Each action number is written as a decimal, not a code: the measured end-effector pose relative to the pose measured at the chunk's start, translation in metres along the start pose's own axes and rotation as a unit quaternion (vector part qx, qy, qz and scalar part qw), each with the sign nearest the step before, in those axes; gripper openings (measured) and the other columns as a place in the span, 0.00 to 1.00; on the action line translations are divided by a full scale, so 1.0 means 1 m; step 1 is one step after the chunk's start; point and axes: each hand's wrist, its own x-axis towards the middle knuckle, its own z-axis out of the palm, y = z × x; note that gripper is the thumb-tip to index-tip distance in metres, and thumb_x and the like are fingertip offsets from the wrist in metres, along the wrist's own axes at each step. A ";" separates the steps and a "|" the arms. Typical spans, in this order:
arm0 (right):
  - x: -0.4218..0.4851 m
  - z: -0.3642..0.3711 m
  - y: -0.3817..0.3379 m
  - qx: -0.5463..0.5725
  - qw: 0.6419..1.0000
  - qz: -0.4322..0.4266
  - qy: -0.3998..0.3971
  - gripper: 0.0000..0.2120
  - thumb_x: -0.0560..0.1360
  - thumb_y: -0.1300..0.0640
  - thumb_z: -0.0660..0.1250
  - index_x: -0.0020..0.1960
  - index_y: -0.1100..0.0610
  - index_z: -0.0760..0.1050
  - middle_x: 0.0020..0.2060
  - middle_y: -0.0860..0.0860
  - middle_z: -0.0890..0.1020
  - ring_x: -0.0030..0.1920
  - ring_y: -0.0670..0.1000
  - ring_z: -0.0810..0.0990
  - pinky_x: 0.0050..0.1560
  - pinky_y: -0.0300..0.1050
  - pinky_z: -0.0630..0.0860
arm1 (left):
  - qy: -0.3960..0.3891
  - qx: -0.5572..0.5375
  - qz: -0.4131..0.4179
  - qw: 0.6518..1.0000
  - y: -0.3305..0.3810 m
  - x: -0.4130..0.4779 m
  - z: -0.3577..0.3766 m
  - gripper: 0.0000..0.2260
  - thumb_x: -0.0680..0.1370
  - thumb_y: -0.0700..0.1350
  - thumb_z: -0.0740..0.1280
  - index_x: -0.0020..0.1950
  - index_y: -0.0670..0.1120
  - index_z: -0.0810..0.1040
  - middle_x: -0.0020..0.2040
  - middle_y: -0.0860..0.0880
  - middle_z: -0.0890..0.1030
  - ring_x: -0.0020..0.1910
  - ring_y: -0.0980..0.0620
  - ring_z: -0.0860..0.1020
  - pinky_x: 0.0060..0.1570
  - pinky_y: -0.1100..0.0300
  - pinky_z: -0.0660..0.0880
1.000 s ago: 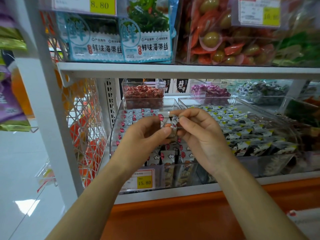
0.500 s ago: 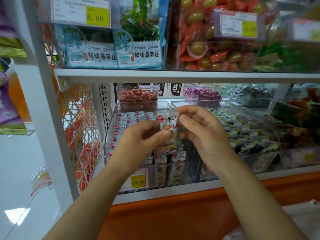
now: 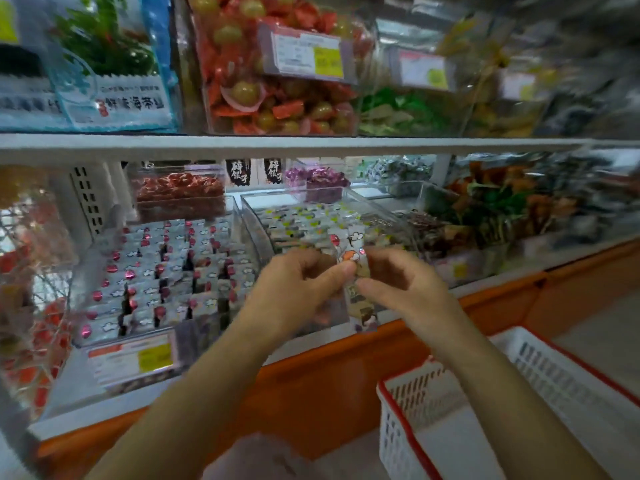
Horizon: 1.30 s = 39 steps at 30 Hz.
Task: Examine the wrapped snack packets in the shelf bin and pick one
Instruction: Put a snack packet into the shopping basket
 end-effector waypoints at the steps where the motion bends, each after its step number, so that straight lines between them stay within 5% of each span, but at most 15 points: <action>1: -0.009 -0.012 0.007 -0.008 1.000 0.026 0.011 0.12 0.66 0.46 0.71 0.50 0.41 0.78 0.46 0.37 0.82 0.47 0.38 0.81 0.42 0.30 0.76 | -0.013 0.009 -0.013 1.000 -0.003 0.000 0.013 0.11 0.71 0.54 0.68 0.44 0.47 0.80 0.40 0.47 0.81 0.39 0.49 0.82 0.36 0.52 0.82; 9: -0.093 -0.094 0.110 -0.062 0.945 0.309 0.087 0.04 0.74 0.57 0.69 0.48 0.55 0.79 0.42 0.50 0.84 0.42 0.50 0.83 0.40 0.42 0.78 | -0.099 0.104 -0.067 0.987 -0.039 0.004 0.101 0.12 0.77 0.50 0.66 0.57 0.47 0.77 0.49 0.50 0.79 0.44 0.51 0.80 0.39 0.55 0.81; 14: -0.124 -0.104 0.198 -0.030 0.884 0.448 0.133 0.07 0.73 0.58 0.70 0.48 0.61 0.76 0.41 0.55 0.81 0.39 0.53 0.81 0.33 0.40 0.76 | -0.145 0.125 -0.096 0.977 -0.066 0.002 0.139 0.01 0.77 0.48 0.66 0.45 0.54 0.75 0.42 0.54 0.79 0.40 0.56 0.80 0.38 0.62 0.78; 21: -0.149 -0.084 0.309 0.015 0.784 0.600 0.157 0.08 0.74 0.65 0.68 0.44 0.72 0.74 0.42 0.66 0.78 0.37 0.60 0.79 0.43 0.56 0.80 | -0.176 0.151 -0.127 0.964 -0.095 0.001 0.152 0.03 0.77 0.50 0.65 0.49 0.54 0.75 0.44 0.59 0.76 0.43 0.58 0.78 0.37 0.67 0.73; 23: -0.149 -0.079 0.332 -0.012 0.771 0.620 0.145 0.13 0.73 0.65 0.69 0.51 0.75 0.74 0.46 0.67 0.78 0.44 0.64 0.81 0.47 0.56 0.79 | -0.182 0.147 -0.129 0.964 -0.100 0.002 0.151 0.01 0.77 0.49 0.65 0.48 0.55 0.74 0.43 0.60 0.76 0.42 0.58 0.78 0.36 0.68 0.73; 26: -0.148 -0.072 0.358 -0.066 0.755 0.640 0.129 0.14 0.74 0.61 0.69 0.52 0.72 0.74 0.42 0.62 0.79 0.37 0.58 0.80 0.33 0.45 0.78 | -0.180 0.146 -0.129 0.964 -0.107 0.006 0.148 0.04 0.77 0.49 0.65 0.51 0.52 0.76 0.43 0.59 0.76 0.43 0.58 0.78 0.37 0.68 0.73; 30: -0.156 -0.068 0.384 -0.094 0.746 0.644 0.139 0.19 0.76 0.55 0.67 0.56 0.71 0.74 0.53 0.65 0.80 0.53 0.63 0.80 0.56 0.56 0.76 | -0.177 0.137 -0.132 0.966 -0.114 0.012 0.144 0.06 0.77 0.49 0.64 0.52 0.51 0.76 0.44 0.58 0.77 0.43 0.58 0.78 0.37 0.69 0.73; 32: -0.161 -0.070 0.390 -0.114 0.750 0.638 0.131 0.20 0.76 0.54 0.66 0.55 0.72 0.74 0.52 0.64 0.80 0.54 0.63 0.79 0.58 0.55 0.75 | -0.170 0.124 -0.136 0.968 -0.116 0.015 0.143 0.06 0.77 0.49 0.64 0.52 0.52 0.76 0.45 0.58 0.78 0.43 0.58 0.79 0.36 0.70 0.73; 36: -0.154 -0.087 0.371 -0.120 0.751 0.630 0.154 0.12 0.75 0.58 0.68 0.38 0.65 0.72 0.35 0.60 0.78 0.34 0.56 0.80 0.39 0.47 0.78 | -0.165 0.113 -0.144 0.969 -0.113 0.015 0.141 0.05 0.77 0.49 0.65 0.52 0.51 0.77 0.44 0.56 0.79 0.43 0.58 0.79 0.35 0.70 0.74; 39: -0.121 -0.100 0.328 -0.091 0.795 0.575 0.171 0.08 0.76 0.65 0.62 0.38 0.61 0.70 0.34 0.56 0.76 0.29 0.50 0.78 0.31 0.41 0.78 | -0.179 0.111 -0.142 0.967 -0.100 0.012 0.137 0.06 0.77 0.48 0.65 0.53 0.50 0.77 0.44 0.55 0.79 0.43 0.57 0.80 0.37 0.68 0.76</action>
